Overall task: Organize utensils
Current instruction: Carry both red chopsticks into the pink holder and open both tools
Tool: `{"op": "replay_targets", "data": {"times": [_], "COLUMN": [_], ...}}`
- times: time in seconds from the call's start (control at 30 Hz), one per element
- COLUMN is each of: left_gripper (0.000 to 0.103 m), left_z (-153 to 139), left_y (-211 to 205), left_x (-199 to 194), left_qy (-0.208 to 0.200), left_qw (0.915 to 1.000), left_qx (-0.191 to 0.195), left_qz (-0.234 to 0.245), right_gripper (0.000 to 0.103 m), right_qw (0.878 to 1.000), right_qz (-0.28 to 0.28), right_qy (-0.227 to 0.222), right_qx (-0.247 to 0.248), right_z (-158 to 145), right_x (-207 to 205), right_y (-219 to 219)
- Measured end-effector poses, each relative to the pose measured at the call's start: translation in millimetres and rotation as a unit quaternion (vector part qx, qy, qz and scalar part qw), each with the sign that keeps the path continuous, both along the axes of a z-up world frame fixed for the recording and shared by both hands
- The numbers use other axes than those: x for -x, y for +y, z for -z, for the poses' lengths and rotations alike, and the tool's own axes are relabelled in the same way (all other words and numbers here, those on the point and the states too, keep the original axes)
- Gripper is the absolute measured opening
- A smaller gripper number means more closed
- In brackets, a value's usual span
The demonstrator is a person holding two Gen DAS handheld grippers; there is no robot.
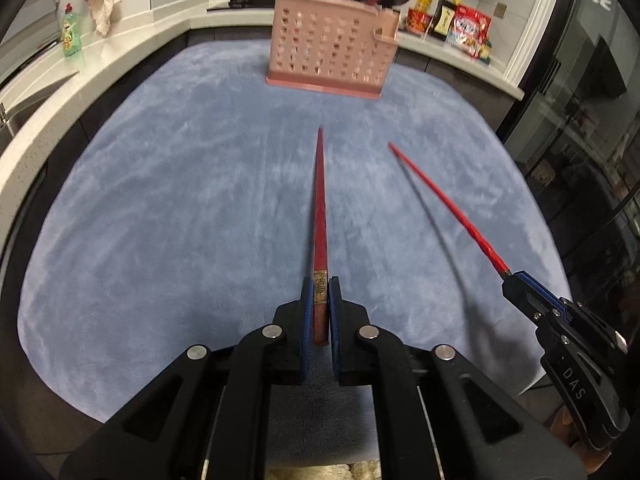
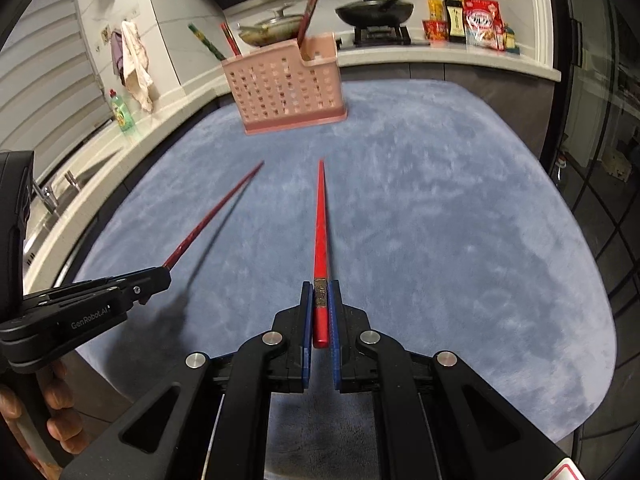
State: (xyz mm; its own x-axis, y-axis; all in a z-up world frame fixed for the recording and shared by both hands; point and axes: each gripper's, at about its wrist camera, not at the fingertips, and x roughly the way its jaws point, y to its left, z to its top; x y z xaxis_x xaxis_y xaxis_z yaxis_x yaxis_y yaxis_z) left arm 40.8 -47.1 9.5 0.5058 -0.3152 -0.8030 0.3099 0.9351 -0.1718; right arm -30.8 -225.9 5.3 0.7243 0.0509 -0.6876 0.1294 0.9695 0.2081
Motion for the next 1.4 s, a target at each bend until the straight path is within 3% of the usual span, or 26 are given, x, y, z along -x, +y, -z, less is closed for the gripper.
{"op": "replay_targets", "data": {"times": [0.23, 0.47, 0.83, 1.13, 1.4], "left_gripper": [0.007, 0.007, 0.007, 0.007, 0.007], "left_z": [-49, -90, -150, -218, -277], "left_y": [9, 8, -7, -12, -23], "left_x": [-9, -31, -73, -119, -169], "left_qy": [-0.033, -0.070, -0.140, -0.216, -0.291], "left_qw": [0.9988, 0.9965, 0.9885, 0.9738, 0.9528], "left_qx": [0.037, 0.046, 0.056, 0.070, 0.080], "left_qz": [0.003, 0.003, 0.005, -0.005, -0.028], "right_gripper": [0.007, 0.007, 0.007, 0.007, 0.007], "right_qw": [0.998, 0.992, 0.984, 0.973, 0.962], "right_qz": [-0.002, -0.004, 0.004, -0.003, -0.001], "right_qy": [-0.057, -0.121, -0.177, -0.231, -0.270], "right_qx": [0.016, 0.031, 0.001, -0.028, -0.048], "right_z": [-50, -101, -147, -198, -243], "right_x": [-3, -23, -66, -112, -188], "right_y": [-9, -22, -41, -54, -62]}}
